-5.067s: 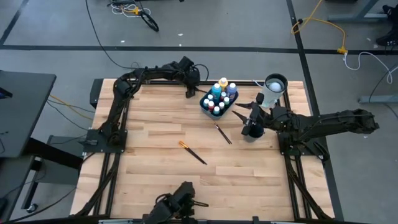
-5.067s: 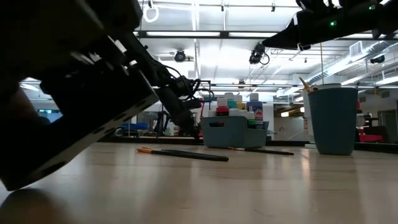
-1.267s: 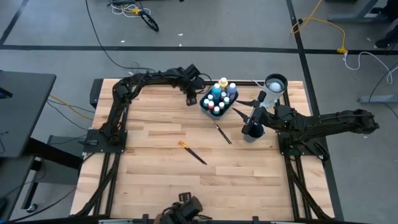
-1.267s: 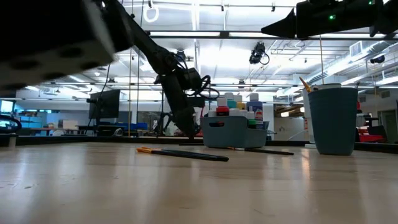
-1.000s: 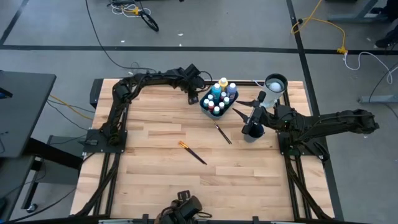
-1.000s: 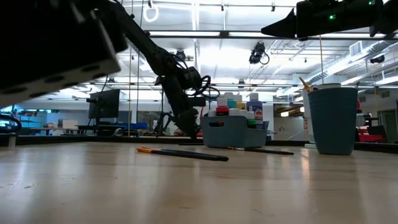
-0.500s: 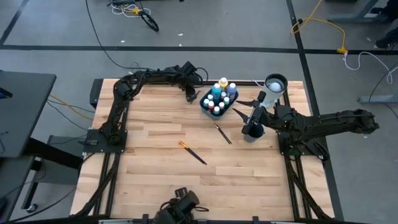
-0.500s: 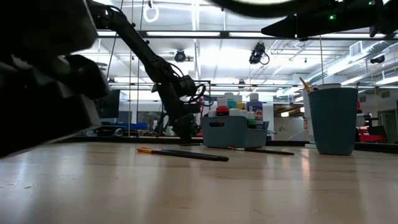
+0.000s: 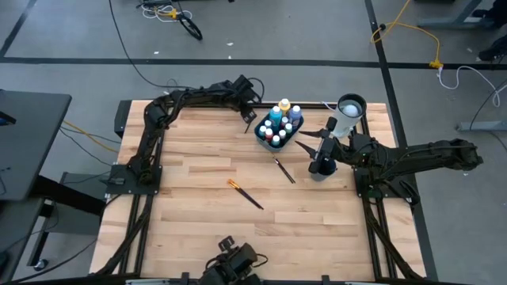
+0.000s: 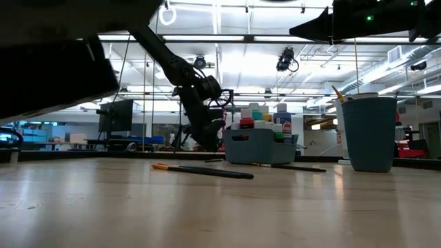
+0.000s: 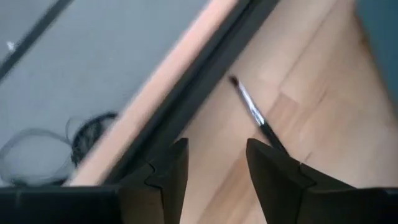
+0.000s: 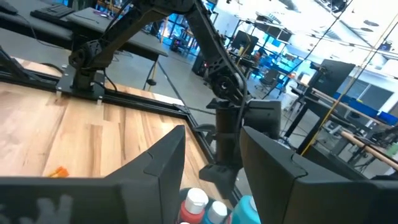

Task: Pick & Place Paint Supplies
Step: Put the silver paint brush into the blue cup

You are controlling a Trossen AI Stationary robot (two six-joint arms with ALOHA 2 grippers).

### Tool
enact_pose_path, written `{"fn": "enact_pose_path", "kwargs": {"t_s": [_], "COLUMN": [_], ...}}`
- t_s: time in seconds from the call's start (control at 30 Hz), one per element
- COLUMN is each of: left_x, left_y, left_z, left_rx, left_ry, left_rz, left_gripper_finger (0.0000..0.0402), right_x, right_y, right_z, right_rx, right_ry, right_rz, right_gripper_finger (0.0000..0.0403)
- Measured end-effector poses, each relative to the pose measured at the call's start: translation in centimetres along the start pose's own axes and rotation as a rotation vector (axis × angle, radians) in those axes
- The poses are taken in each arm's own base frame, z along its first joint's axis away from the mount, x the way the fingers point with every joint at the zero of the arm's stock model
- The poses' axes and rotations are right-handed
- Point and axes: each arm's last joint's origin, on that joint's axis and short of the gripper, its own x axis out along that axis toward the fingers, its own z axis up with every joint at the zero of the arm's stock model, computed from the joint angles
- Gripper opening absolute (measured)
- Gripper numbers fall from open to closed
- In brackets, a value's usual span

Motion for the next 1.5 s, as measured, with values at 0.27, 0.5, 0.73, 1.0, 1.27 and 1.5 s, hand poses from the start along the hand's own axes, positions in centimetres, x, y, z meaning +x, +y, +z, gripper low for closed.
{"fn": "enact_pose_path", "kwargs": {"t_s": [0.27,0.5,0.73,1.0,1.27,1.5], "left_x": [0.1,0.3,0.8,0.8,-0.7,-0.4], "left_y": [-1.2,-1.3,-1.2,-1.3,-1.4,-3.1], "left_z": [-0.2,-0.7,-1.7,-2.0,-0.7,-1.6], "left_rx": [0.238,0.276,0.373,0.412,0.162,0.218], "left_ry": [0.007,0.046,0.072,0.115,0.099,0.127], "left_rz": [-0.090,-0.142,-0.161,-0.101,-0.130,-0.297], "left_gripper_finger": [0.0155,0.0151,0.0151,0.0151,0.0138,0.0123], "right_x": [0.0,0.0,0.0,0.0,0.0,0.0], "right_y": [0.0,0.0,0.0,0.0,0.0,0.0], "right_z": [0.0,0.0,0.0,0.0,0.0,0.0], "right_rx": [0.000,-0.001,-0.001,-0.001,-0.002,-0.002], "right_ry": [0.000,0.000,0.000,0.000,-0.001,-0.001], "right_rz": [0.000,0.002,0.001,0.002,0.005,0.006], "right_gripper_finger": [0.0158,0.0158,0.0158,0.0158,0.0158,0.0158]}}
